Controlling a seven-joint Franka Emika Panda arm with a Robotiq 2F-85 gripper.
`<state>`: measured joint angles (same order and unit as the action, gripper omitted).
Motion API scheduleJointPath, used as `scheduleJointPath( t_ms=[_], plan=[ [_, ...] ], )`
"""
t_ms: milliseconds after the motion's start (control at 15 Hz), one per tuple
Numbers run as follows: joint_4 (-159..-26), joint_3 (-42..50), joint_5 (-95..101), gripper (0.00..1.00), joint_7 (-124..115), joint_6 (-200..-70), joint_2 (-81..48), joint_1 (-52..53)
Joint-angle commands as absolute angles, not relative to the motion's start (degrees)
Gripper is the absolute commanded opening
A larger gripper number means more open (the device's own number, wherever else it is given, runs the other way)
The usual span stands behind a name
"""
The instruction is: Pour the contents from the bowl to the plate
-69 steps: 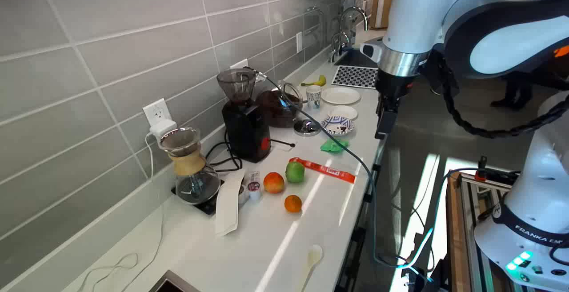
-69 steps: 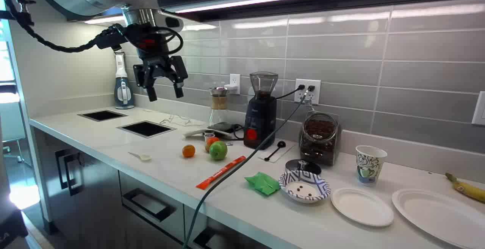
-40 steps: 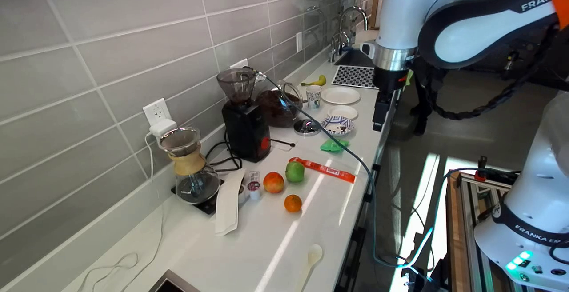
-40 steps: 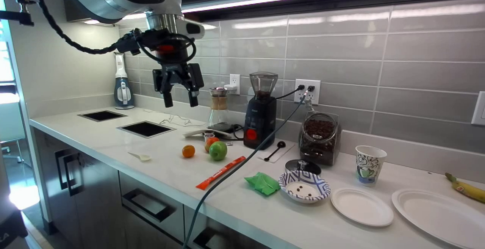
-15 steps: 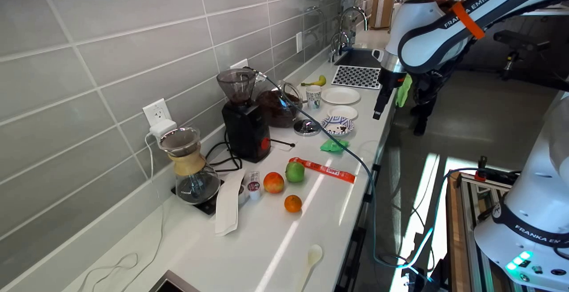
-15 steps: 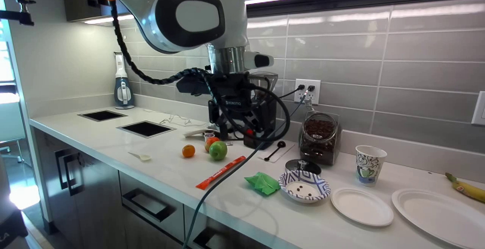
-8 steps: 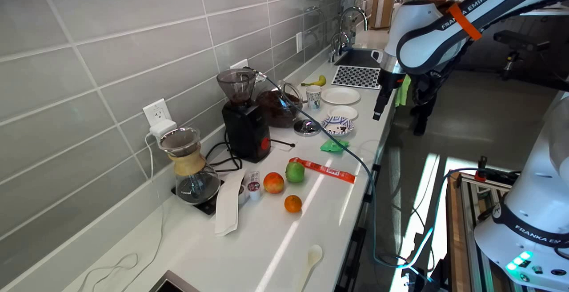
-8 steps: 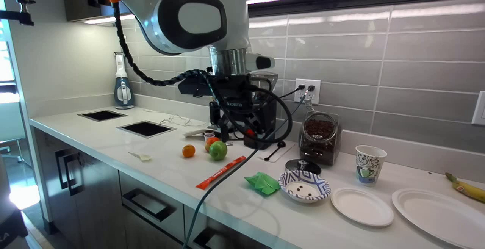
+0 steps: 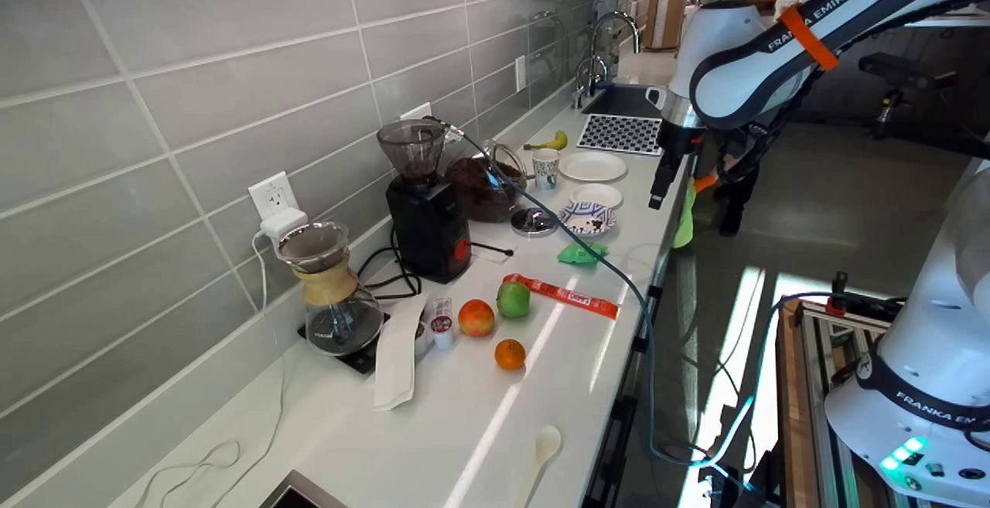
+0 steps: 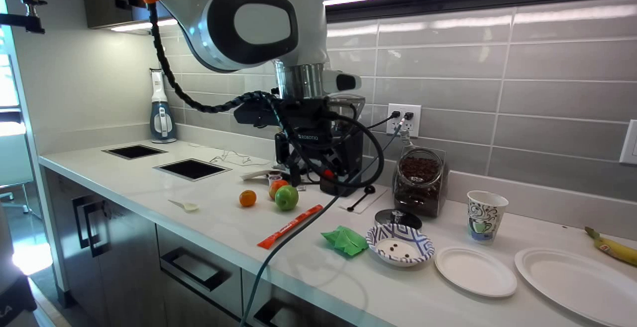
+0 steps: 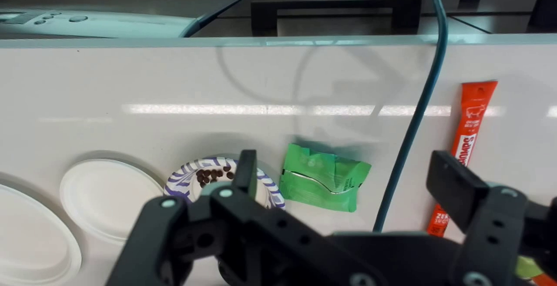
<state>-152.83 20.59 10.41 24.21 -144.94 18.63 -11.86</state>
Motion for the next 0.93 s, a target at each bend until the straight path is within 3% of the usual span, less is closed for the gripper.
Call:
scheduleJointPath(
  t_ms=[0,867],
  plan=[
    [-151.38,20.12,10.02,1.0,23.38,-145.29,16.69,-13.24],
    [-147.32,25.25,3.42,1.0,33.76,-145.19,11.58,-14.37]
  ],
)
